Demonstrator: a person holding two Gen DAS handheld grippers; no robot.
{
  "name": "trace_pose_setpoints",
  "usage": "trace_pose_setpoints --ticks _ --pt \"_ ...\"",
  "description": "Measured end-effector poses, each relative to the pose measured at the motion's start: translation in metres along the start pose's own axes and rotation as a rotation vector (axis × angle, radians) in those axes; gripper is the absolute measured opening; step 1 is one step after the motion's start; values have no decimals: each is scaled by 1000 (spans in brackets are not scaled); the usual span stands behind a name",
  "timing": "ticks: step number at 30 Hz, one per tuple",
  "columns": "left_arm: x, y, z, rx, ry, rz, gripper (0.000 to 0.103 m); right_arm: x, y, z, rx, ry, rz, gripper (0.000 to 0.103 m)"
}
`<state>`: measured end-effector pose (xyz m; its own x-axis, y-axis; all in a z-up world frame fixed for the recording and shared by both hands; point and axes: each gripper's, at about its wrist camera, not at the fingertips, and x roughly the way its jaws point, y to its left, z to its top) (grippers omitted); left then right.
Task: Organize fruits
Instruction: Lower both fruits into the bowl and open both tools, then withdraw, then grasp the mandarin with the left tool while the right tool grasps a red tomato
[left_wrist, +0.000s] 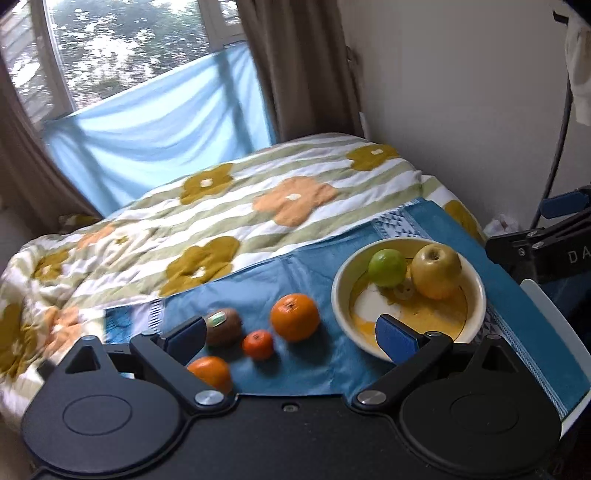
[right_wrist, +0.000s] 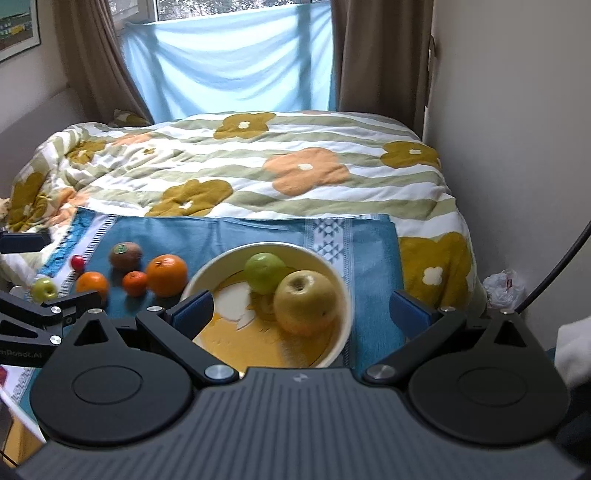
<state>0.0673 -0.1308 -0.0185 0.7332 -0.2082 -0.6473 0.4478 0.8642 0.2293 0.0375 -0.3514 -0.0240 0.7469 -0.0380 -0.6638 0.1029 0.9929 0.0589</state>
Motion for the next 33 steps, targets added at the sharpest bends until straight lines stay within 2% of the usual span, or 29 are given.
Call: trace_pose_setpoints --ticks 5,9,19,24,29,33 --pt "-31 14 -21 -47 0 68 100 -16 21 -7 -16 9 31 103" --pt "-45 26 -38 -78 25 117 100 -20 41 -14 -30 26 95 103" --pt "-46 73 -82 -147 81 200 100 -7 106 -35 -45 61 165 103" --pt "-28 98 -104 -170 106 161 100 13 129 -48 21 116 171 103" --pt "-3 118 -123 -168 133 120 98 34 148 -64 80 150 118 103" --pt "23 128 -136 -159 155 70 87 51 162 -77 110 164 76 103"
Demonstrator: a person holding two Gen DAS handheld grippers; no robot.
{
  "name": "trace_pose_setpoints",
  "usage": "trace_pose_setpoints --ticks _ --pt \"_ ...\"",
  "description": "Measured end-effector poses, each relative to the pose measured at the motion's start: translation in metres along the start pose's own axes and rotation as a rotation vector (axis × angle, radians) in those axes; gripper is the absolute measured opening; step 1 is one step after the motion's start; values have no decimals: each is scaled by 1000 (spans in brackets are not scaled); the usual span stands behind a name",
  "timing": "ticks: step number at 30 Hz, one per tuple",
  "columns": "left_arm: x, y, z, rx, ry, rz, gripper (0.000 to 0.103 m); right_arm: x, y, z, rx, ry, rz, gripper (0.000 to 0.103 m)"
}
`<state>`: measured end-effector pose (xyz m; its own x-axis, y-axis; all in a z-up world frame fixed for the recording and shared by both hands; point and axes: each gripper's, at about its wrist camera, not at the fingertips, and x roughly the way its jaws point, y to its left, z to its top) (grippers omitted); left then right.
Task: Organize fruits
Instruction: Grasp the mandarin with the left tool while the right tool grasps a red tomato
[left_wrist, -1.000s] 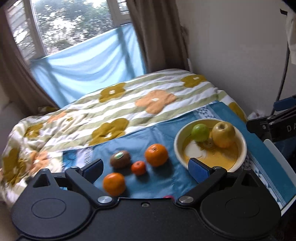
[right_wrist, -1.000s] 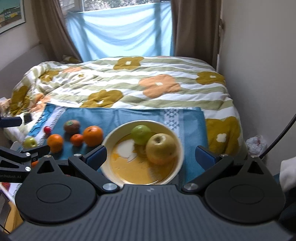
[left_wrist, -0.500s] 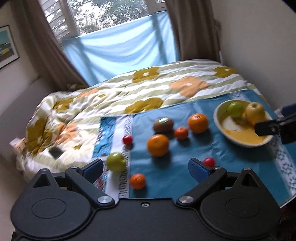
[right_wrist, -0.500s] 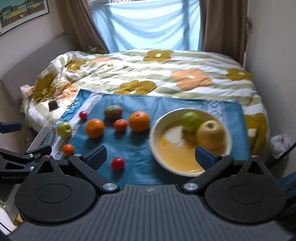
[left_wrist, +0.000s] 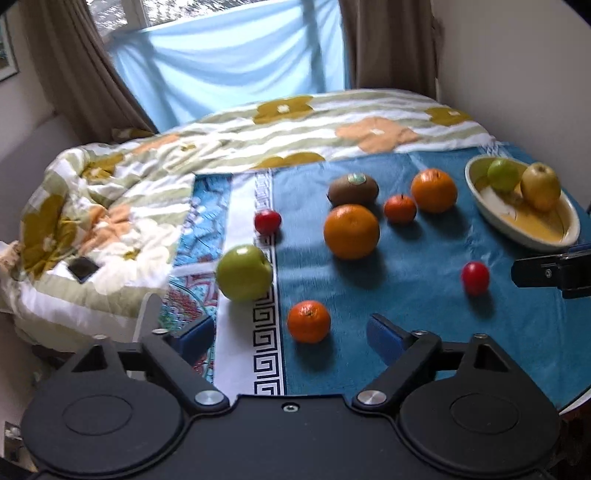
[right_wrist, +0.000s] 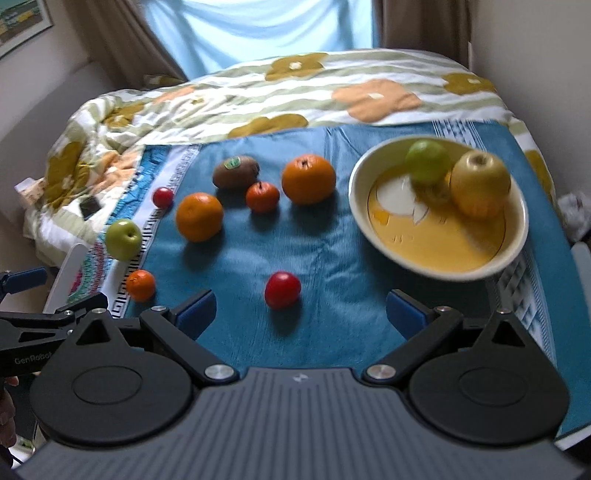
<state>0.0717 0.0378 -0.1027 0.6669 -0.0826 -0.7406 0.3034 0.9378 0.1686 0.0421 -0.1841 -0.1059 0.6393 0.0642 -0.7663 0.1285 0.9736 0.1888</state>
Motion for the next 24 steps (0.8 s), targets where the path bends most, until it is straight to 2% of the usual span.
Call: trace_pose_setpoints --ticks 4,10,12,14,16,19,24 --pt "24 2 -3 31 31 -37 73 17 7 -10 30 18 -12 103" --pt "48 0 -4 86 34 -78 61 34 16 -20 59 30 -48 103" --pt "55 -1 -3 100 36 -93 59 38 20 -22 43 39 -54 98" --pt "60 -1 -3 113 44 -100 53 41 22 -23 39 40 -63 97" --pt "65 -1 -4 119 53 -108 42 43 23 -22 38 40 -70 97" --pt "68 2 -4 113 53 -120 40 46 25 -23 38 42 -80 96" --pt "67 2 -5 127 55 -125 40 51 27 -22 35 52 -87 87"
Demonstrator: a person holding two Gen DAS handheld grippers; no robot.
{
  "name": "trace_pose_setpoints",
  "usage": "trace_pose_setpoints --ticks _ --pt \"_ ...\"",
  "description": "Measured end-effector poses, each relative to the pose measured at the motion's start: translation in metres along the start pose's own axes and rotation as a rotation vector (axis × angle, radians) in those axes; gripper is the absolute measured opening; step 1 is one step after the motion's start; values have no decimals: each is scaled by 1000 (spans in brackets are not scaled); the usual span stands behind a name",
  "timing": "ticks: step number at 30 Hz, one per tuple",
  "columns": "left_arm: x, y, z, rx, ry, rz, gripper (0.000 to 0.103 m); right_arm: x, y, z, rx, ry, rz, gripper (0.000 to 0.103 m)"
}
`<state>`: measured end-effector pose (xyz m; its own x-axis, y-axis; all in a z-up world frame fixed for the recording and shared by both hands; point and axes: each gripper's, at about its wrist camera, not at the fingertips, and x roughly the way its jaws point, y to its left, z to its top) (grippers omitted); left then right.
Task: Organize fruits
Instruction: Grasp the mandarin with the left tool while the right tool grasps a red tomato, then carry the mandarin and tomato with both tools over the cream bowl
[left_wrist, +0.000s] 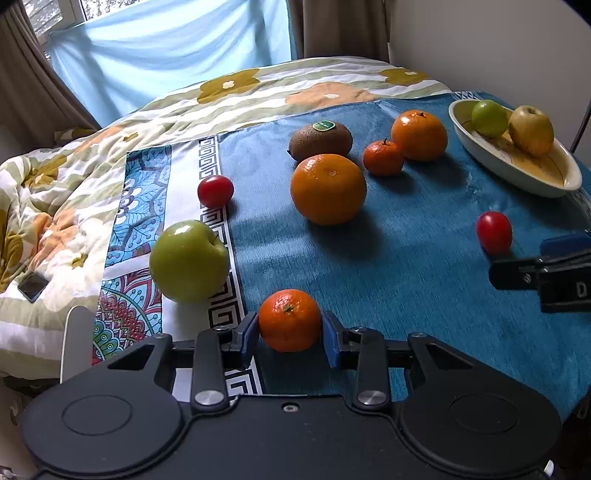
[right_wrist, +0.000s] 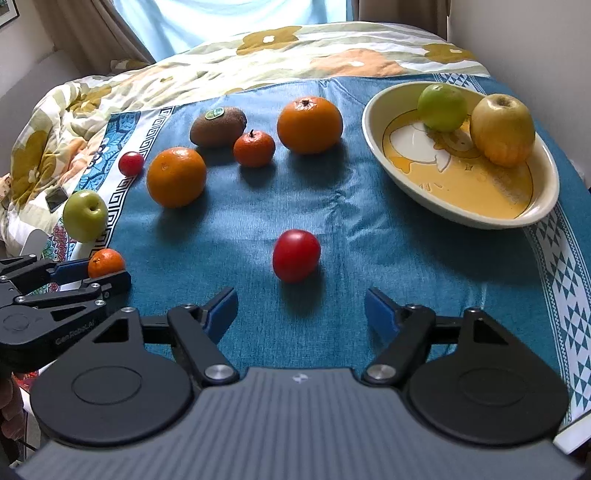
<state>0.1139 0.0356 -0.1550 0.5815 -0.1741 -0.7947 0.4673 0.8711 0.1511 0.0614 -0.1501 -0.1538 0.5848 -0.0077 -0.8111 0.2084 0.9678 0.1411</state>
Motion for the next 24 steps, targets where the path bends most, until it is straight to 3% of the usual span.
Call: trace_pose_setpoints --ticks 13,16,19,24 --pt "-5 -3 -5 5 7 2 40 10 3 12 -24 -35 -11 74" --pt "-5 -5 -6 6 8 8 40 14 5 14 -24 -33 -1 68" --pt "-7 -5 -7 -2 8 18 40 19 7 14 -36 -25 -12 46" --pt "-15 -5 -6 -19 -3 49 40 13 4 17 -15 -31 25 45"
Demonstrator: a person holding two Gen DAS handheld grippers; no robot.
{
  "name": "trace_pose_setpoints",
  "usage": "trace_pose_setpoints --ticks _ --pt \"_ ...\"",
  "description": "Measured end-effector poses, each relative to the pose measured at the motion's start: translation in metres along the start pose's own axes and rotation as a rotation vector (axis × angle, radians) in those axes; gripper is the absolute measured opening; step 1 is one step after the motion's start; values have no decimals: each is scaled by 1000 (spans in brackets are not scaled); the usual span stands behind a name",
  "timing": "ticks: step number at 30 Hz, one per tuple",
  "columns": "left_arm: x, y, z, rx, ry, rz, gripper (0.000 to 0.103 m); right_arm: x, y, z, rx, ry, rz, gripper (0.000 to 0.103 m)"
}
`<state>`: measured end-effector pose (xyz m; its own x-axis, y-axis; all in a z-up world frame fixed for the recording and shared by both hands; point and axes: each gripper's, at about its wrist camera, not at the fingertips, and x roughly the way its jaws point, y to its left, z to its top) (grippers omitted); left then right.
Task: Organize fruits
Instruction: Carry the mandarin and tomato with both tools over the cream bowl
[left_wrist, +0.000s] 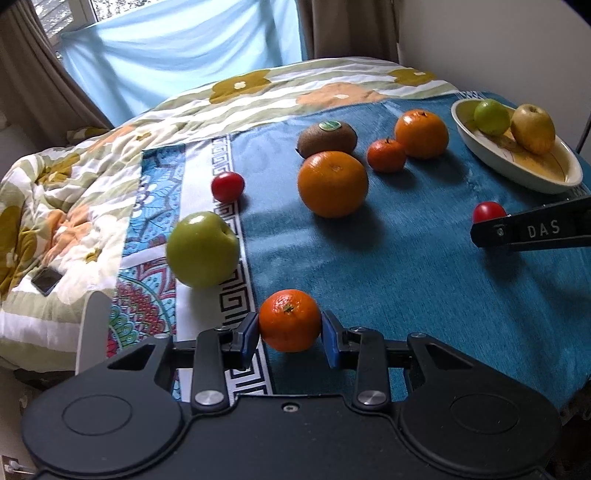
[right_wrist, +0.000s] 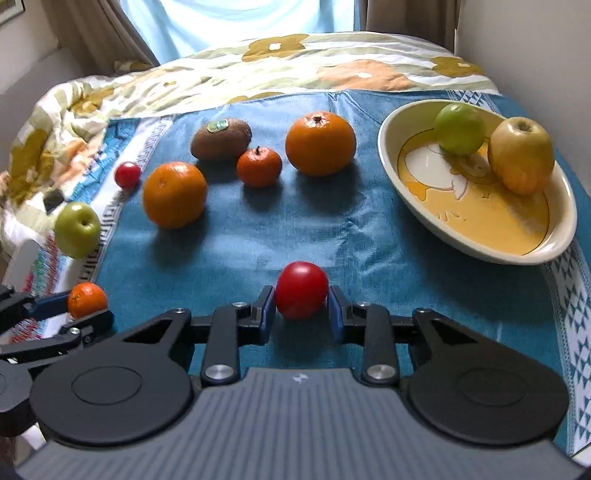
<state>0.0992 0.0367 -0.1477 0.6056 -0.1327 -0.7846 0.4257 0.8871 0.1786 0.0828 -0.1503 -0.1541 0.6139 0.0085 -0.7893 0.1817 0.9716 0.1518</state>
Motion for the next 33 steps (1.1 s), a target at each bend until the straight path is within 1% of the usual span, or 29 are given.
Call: trace_pose_setpoints --ticks 9,16,23,26,33 --pt "-28 -6 19 -25 -36 26 40 -29 -9 12 -20 -40 36 45" --pt "-56 -24 39 -30 -82 41 40 -59 -33 25 -29 -78 50 45" --pt "-77 -54 63 -18 -125 28 40 -84 -69 36 -29 -107 42 45" --pt "-82 -73 76 -10 -147 10 40 -90 -87 40 -27 -115 34 45" --pt "-69 -118 99 20 -160 -27 40 -93 -135 48 -24 -138 -2 45"
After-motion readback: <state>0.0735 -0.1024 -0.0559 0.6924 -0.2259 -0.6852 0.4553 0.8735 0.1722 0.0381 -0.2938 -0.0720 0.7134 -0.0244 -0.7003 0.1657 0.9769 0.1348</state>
